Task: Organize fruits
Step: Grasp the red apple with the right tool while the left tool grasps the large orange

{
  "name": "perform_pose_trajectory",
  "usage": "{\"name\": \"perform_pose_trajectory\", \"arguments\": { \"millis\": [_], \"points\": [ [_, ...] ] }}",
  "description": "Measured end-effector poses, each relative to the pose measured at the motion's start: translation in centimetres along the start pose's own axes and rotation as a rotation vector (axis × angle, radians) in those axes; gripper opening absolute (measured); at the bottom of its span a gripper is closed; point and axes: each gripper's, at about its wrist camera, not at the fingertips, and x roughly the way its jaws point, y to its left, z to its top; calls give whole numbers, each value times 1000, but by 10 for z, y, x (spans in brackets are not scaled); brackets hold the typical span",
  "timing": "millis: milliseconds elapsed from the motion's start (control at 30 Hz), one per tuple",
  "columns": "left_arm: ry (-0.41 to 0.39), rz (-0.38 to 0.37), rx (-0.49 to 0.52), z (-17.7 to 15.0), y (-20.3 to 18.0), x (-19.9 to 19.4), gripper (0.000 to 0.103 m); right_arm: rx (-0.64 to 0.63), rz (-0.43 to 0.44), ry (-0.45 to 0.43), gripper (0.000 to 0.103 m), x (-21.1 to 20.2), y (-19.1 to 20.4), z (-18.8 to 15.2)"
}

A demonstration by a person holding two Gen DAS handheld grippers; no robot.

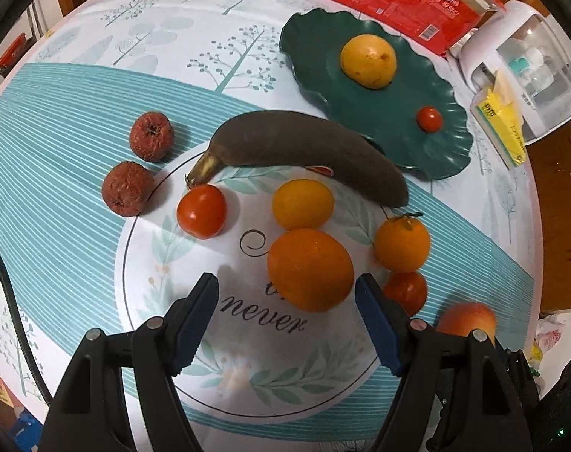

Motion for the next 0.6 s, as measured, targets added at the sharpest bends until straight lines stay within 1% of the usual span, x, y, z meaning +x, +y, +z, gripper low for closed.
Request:
{"name": "perform_pose_trajectory", "arguments": {
  "millis": [133, 267, 300, 333, 367, 500, 567, 600],
  "points": [
    [5, 10, -6, 4, 1, 7, 74, 0, 27, 11, 74, 8, -2, 0],
    [-10, 10, 3, 7, -2, 9, 73, -4, 40, 15, 74, 14, -3, 2],
    [-15, 16, 8, 8, -3, 9, 73, -4, 40, 11, 72, 15, -3, 2],
    [-17, 20, 13, 8, -5, 9, 70, -4, 39, 10, 69, 15, -3, 2],
    [-21, 23, 17, 8, -6, 9, 65, -4, 38, 5, 67, 15, -4, 2],
    [-30, 7, 41, 10, -11, 9, 55, -6, 45, -1, 67, 16, -5, 2],
    [-33, -1, 52, 9, -13, 9, 48, -3, 48, -1, 67, 15, -6, 2],
    [-34, -5, 60, 9, -15, 9, 46, -3, 49, -1, 67, 15, -6, 2]
  ]
}}
